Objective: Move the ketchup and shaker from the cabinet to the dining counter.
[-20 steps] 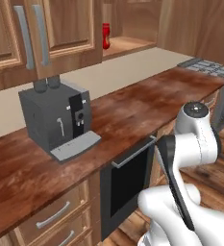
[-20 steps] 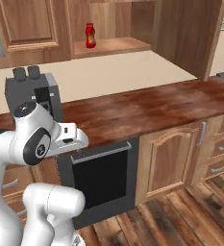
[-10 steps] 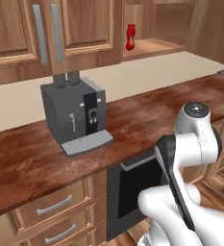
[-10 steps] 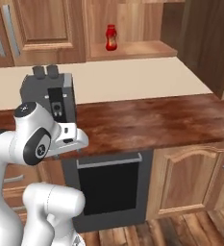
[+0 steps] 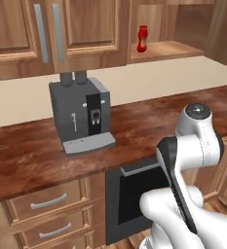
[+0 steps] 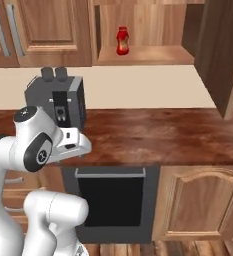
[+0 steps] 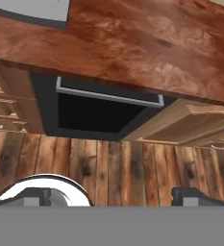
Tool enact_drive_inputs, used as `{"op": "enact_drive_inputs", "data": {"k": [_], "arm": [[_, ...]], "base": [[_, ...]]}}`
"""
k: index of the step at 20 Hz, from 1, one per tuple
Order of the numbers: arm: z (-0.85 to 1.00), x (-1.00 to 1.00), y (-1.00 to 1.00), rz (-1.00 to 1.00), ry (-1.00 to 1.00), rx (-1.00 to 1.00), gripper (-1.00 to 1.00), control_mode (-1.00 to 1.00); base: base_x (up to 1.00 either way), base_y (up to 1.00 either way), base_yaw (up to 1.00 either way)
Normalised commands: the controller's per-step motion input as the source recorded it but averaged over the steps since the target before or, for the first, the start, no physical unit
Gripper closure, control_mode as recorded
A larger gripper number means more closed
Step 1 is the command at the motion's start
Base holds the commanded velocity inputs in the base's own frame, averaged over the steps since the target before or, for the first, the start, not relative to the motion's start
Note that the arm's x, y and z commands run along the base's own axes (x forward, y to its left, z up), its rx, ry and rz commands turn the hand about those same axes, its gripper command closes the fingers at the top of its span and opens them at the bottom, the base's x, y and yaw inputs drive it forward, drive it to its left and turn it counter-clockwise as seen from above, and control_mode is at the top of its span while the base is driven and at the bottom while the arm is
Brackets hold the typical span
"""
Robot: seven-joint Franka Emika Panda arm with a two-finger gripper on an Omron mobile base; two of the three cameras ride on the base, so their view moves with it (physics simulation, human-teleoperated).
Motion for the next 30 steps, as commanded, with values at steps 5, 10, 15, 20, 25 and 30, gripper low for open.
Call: {"op": "enact_drive_inputs", "data": {"k": [5,10,15,20,25,30], "arm": [[0.00,0.00,0.00,0.00,0.00,0.00,-1.00,1.00],[0.00,0.00,0.00,0.00,0.00,0.00,-1.00,1.00],[0.00,0.00,0.00,0.00,0.00,0.00,-1.00,1.00],[0.00,0.00,0.00,0.00,0.00,0.00,-1.00,1.00],[0.00,0.00,0.00,0.00,0.00,0.00,-1.00,1.00],[0.00,0.00,0.00,0.00,0.00,0.00,-1.00,1.00]], "base": [[0.20,-0.52,0.21],[0.11,-0.65,0.05],[0.45,-0.31,0.03],[0.21,-0.26,0.09],[0.14,-0.19,0.12],[0.33,-0.34,0.10]]}}
